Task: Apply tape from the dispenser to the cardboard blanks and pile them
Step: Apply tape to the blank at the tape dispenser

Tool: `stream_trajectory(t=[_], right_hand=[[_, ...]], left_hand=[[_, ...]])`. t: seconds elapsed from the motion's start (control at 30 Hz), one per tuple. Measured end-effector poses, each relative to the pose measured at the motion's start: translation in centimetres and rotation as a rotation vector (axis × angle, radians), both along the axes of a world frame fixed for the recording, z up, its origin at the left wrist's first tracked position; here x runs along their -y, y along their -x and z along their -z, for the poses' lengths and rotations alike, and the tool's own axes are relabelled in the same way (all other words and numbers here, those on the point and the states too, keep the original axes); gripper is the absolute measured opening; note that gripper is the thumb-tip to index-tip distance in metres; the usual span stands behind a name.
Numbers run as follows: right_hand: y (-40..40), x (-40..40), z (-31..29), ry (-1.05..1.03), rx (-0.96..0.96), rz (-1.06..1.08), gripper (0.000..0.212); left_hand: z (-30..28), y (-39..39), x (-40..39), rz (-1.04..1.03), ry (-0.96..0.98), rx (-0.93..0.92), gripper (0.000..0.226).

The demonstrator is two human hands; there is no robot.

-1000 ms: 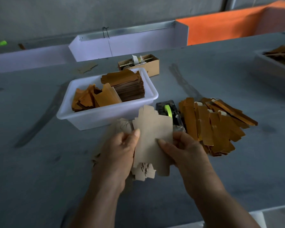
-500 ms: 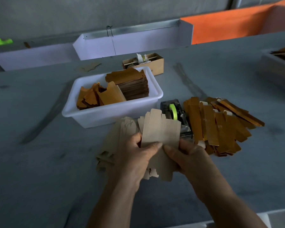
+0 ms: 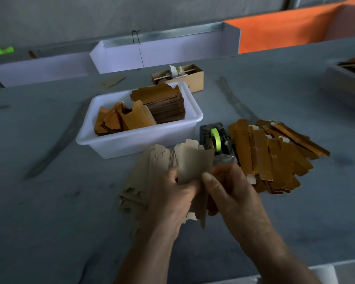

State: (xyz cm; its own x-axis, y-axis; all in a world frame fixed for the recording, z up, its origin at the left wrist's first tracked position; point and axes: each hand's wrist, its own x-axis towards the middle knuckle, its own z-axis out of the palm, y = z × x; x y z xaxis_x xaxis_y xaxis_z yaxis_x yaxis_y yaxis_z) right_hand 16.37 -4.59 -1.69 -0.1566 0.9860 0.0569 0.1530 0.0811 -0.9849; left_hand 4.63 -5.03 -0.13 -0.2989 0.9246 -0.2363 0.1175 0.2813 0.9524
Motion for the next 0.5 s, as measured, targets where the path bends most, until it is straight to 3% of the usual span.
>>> stream_trajectory(t=[0.13, 0.23, 0.4, 0.5], right_hand=[[0.3, 0.2, 0.5, -0.005, -0.026, -0.01, 0.035], [0.2, -0.2, 0.8, 0.029, -0.012, 0.022, 0.019], [-0.1, -0.5, 0.5, 0.021, 0.073, 0.034, 0.004], [-0.5, -0.7, 0.5, 0.045, 0.083, 0.149, 0.018]], left_hand=[[-0.5, 0.1, 0.4, 0.07, 0.003, 0.015, 0.003], [-1.1, 0.3, 0.6, 0.171, 0.025, 0.067, 0.02], [-1.6, 0.4, 0.9, 0.217, 0.013, -0.082, 0.014], [-1.7, 0.9, 1.2, 0.306, 0.021, -0.041, 0.015]])
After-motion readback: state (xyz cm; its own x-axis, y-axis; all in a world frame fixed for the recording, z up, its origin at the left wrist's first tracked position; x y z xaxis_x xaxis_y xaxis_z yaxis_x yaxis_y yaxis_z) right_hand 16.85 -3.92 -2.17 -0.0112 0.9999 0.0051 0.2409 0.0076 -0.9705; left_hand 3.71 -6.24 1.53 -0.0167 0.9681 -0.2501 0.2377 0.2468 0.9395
